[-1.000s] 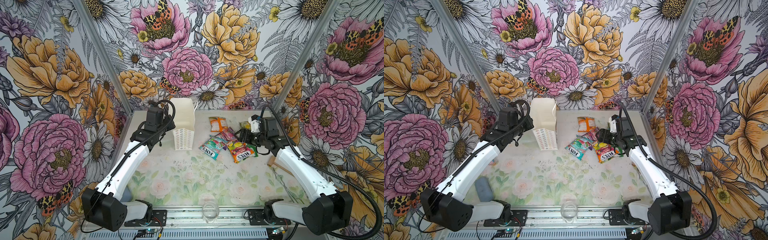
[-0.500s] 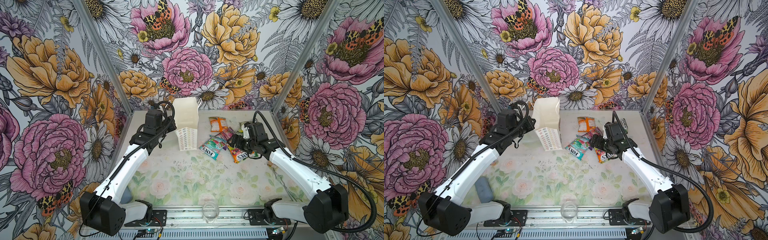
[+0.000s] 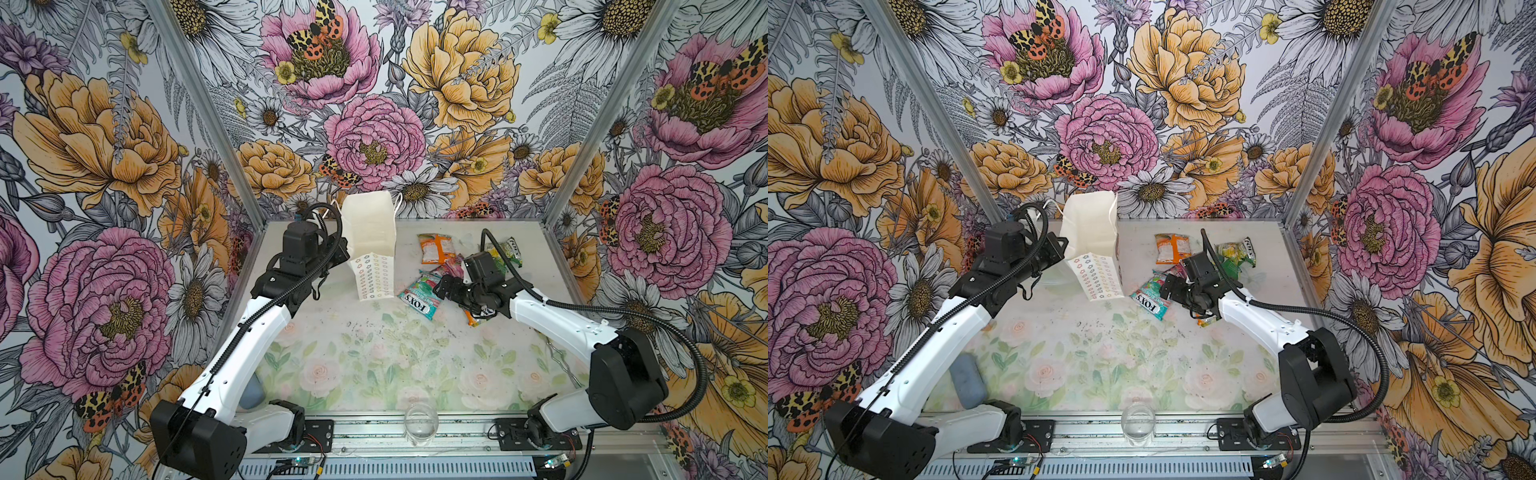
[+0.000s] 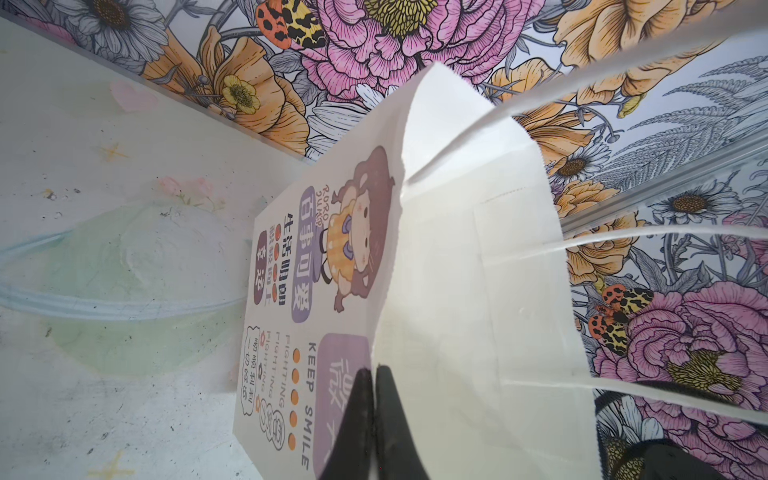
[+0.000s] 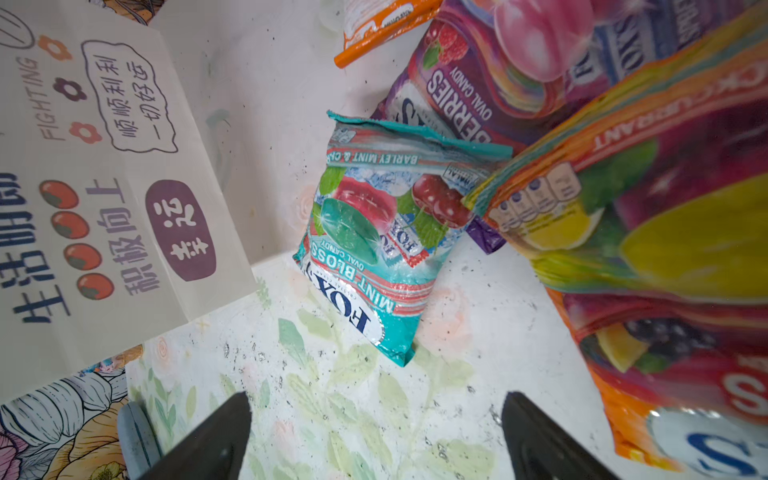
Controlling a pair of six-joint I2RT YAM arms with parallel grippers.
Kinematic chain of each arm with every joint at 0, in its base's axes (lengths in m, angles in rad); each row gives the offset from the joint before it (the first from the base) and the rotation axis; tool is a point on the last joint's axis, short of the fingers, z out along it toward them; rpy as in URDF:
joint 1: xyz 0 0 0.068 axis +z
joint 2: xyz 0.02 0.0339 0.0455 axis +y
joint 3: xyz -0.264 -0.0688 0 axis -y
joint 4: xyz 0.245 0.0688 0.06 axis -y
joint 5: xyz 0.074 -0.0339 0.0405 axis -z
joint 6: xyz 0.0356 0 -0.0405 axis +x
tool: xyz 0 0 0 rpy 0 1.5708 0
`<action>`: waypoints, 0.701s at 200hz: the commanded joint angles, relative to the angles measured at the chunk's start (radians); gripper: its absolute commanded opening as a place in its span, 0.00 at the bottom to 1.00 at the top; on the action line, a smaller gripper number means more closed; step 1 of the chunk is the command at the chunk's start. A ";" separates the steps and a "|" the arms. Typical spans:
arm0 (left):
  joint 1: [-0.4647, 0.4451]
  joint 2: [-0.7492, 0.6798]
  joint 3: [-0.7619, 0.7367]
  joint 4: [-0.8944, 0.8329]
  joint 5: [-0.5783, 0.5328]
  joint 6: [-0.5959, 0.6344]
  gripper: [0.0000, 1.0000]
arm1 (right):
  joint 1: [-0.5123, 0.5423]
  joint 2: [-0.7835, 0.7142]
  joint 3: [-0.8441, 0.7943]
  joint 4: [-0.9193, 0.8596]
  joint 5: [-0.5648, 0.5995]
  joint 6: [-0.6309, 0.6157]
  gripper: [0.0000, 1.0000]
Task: Place the snacks into the paper bag
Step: 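Grasp the teal Fox's mint packet with the right gripper and lift it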
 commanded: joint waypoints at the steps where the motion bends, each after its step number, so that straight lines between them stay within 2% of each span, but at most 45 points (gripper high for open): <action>1: 0.012 -0.012 0.000 -0.017 0.031 0.021 0.00 | 0.003 0.031 -0.012 0.091 0.019 0.057 0.96; 140: 0.023 -0.006 0.006 -0.051 0.059 0.048 0.00 | 0.045 0.277 0.037 0.255 0.025 0.188 0.96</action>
